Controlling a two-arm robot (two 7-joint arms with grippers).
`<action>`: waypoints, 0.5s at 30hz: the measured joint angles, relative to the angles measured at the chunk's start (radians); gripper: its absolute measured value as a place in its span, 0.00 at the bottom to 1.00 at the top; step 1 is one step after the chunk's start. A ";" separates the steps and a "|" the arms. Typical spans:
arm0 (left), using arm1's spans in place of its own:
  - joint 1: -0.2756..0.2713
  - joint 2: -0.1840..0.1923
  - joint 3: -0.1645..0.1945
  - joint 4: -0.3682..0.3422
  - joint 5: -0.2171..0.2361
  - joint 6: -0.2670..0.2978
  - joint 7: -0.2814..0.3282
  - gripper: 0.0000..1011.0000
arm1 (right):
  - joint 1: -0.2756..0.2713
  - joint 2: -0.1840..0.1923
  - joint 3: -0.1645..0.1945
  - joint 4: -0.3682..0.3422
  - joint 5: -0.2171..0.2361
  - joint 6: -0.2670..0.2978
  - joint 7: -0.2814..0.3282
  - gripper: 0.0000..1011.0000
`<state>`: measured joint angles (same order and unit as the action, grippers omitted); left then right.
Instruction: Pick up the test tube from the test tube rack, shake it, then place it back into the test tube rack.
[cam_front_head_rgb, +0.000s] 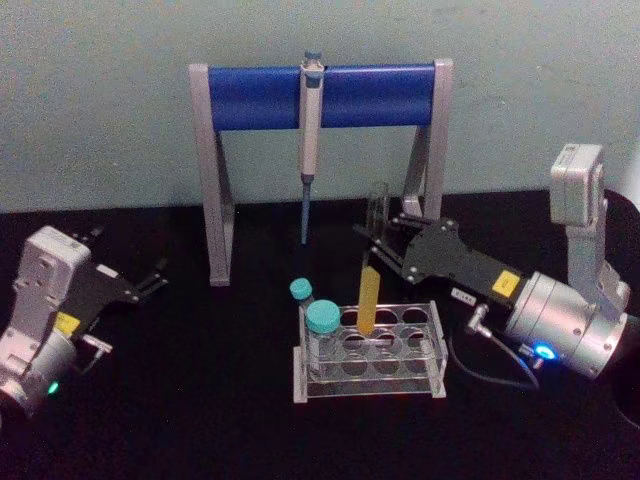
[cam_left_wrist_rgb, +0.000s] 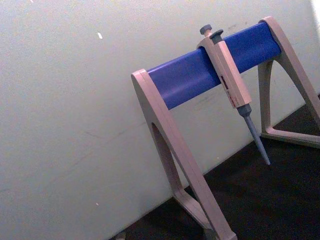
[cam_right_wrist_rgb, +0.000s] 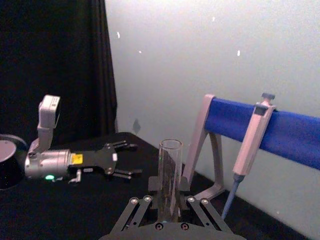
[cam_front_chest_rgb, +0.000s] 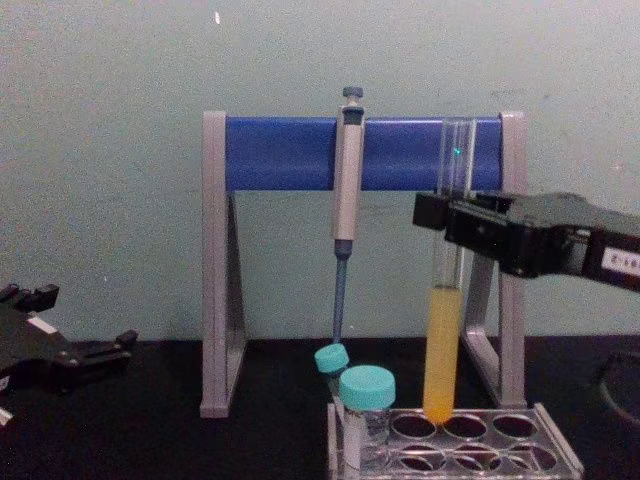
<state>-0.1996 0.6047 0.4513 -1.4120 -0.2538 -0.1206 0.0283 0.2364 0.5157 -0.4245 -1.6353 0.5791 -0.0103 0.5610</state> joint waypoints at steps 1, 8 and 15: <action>0.000 0.000 0.000 0.000 0.000 0.000 0.000 0.99 | -0.006 0.002 -0.003 -0.001 0.000 -0.003 0.000 0.23; 0.000 0.000 0.000 0.000 0.000 0.000 0.000 0.99 | -0.016 0.000 -0.015 0.012 -0.001 -0.010 -0.003 0.23; 0.000 0.000 0.000 0.000 0.000 0.000 0.000 0.99 | -0.012 -0.013 -0.023 0.037 -0.009 -0.022 -0.008 0.23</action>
<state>-0.1995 0.6047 0.4514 -1.4120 -0.2539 -0.1206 0.0283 0.2243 0.5028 -0.4476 -1.5980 0.5697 -0.0327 0.5530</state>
